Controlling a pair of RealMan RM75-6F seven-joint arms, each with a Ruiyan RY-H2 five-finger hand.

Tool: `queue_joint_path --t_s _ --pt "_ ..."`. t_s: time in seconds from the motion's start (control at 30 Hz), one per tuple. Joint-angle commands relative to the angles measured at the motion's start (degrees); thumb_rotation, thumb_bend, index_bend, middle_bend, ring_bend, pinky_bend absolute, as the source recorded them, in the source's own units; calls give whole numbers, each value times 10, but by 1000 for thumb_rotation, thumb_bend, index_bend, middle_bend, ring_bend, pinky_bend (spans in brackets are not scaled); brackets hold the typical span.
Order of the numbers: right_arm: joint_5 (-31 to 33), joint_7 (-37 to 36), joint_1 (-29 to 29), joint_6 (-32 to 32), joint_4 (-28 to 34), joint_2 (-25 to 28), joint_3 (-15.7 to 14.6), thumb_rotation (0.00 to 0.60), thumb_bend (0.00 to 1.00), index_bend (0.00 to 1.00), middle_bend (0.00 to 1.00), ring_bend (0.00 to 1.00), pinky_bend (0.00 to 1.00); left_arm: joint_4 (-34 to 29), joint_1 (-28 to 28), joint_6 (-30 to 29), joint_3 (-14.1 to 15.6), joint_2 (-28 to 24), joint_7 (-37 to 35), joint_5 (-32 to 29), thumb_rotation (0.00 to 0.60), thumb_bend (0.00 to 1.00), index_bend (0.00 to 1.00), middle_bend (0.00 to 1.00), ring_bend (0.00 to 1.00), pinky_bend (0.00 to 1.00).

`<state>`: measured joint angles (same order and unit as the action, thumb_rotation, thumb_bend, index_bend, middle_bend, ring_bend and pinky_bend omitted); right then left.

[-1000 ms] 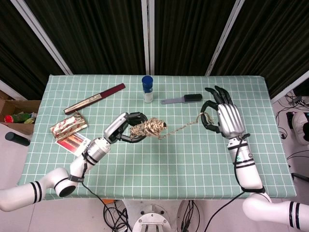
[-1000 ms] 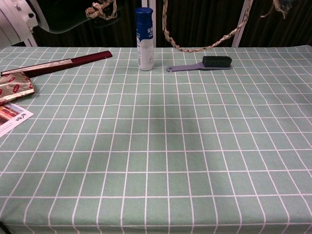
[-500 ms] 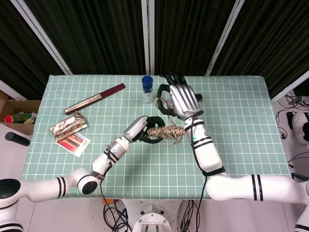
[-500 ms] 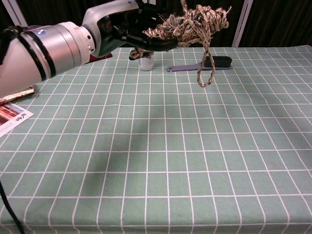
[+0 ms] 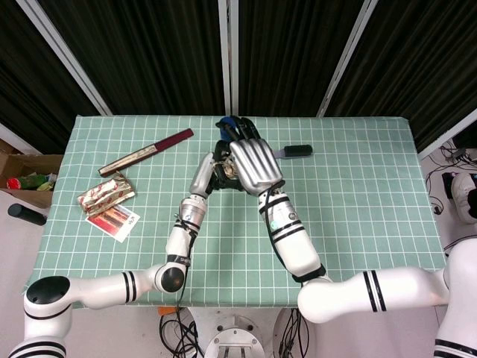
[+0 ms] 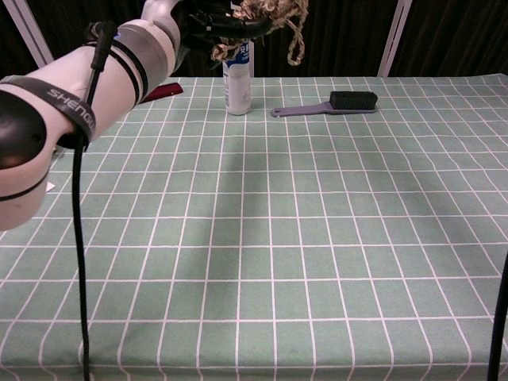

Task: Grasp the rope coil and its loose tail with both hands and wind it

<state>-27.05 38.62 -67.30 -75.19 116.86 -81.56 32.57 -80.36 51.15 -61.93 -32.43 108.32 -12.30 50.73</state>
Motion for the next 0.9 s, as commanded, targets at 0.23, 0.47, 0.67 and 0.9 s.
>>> queue_joint_path --t_s 0.23,0.47,0.67,0.9 --pt "-117 -37 69 -44 96 39 -68 600 487 1000 176 0 0 -12 -23 -36 -70 10 -37 -57 600 452 778 830 746 846" --pt "-207 -77 158 -124 153 41 -146 600 487 1000 175 0 0 -46 -66 -22 -94 -21 -124 -43 600 453 778 831 746 846" --pt "-229 -124 212 -127 169 62 -173 600 489 1000 145 0 0 -73 -92 -11 -96 -43 -183 -13 600 453 778 831 746 846" --pt "-272 -160 255 -141 140 57 -188 600 490 1000 136 0 0 -103 -112 -9 -69 -67 -207 37 600 452 778 832 746 845"
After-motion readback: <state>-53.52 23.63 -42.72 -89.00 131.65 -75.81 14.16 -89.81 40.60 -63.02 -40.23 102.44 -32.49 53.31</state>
